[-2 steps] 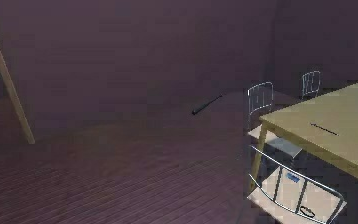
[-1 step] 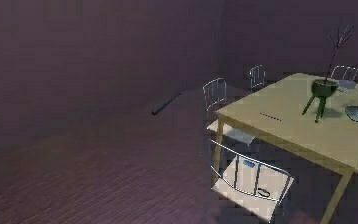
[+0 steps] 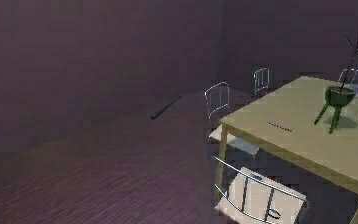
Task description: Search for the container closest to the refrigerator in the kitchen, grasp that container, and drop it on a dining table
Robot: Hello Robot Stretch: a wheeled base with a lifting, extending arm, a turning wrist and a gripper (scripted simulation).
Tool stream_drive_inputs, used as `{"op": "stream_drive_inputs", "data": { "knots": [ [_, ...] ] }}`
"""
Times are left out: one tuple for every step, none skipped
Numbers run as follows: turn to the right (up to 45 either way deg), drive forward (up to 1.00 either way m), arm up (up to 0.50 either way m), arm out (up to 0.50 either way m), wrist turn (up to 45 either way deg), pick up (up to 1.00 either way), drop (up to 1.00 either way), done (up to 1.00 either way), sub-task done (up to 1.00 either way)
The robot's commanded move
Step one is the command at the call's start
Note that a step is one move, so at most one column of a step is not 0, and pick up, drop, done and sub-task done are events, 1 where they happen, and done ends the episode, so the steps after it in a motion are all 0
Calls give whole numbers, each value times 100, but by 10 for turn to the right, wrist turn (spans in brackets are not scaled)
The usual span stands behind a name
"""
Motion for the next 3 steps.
{"op": "stream_drive_inputs", "data": {
  "knots": [
    [-450,0,0,0,0,0,0,0,0],
    [-240,0,0,0,0,0,0,0,0],
    [0,100,0,0,0,0,0,0,0]
  ]
}}
